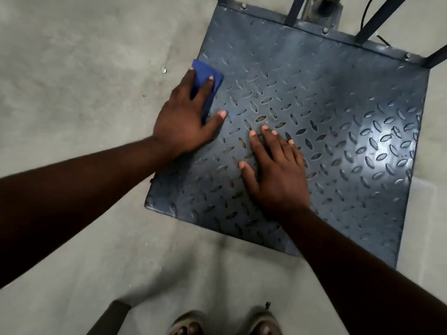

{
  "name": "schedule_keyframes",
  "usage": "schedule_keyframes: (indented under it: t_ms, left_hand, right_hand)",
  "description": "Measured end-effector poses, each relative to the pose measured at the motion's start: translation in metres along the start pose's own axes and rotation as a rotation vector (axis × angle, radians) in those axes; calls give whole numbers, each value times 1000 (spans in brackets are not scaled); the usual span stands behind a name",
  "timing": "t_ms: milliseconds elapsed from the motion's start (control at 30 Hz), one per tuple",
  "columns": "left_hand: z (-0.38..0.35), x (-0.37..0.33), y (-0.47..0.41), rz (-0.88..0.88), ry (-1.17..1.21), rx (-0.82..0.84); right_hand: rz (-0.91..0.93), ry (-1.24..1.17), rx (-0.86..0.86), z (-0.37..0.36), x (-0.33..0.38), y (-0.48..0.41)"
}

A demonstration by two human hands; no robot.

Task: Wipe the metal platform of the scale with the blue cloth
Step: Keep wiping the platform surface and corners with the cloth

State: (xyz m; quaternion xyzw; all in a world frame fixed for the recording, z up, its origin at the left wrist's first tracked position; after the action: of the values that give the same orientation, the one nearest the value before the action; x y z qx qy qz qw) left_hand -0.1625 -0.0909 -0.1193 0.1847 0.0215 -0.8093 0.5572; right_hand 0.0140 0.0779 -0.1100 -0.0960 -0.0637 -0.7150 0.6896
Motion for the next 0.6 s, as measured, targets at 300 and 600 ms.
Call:
schedule_keyframes:
  t_ms: [300,600]
  left_hand:
    - [-7,49,165,-176,-104,80]
    - [-20,-23,103,-384,-230,19]
  right_hand:
    - [1,24,43,1,2,0]
    - [18,31,-77,-1,2,0]
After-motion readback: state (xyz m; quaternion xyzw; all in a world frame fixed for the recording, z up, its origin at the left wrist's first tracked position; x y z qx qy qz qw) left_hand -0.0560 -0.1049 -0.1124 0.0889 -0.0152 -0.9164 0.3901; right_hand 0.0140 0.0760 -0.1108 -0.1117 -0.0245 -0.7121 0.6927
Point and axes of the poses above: each hand's wrist, its own y-axis away from the middle knuckle, its own z-axis out of the back of the hand, x = y × z, the point moved 3 cm from there along -y, towards the middle knuckle, and after that the axes turned 10 degrees about z, right-handed, at the moved point
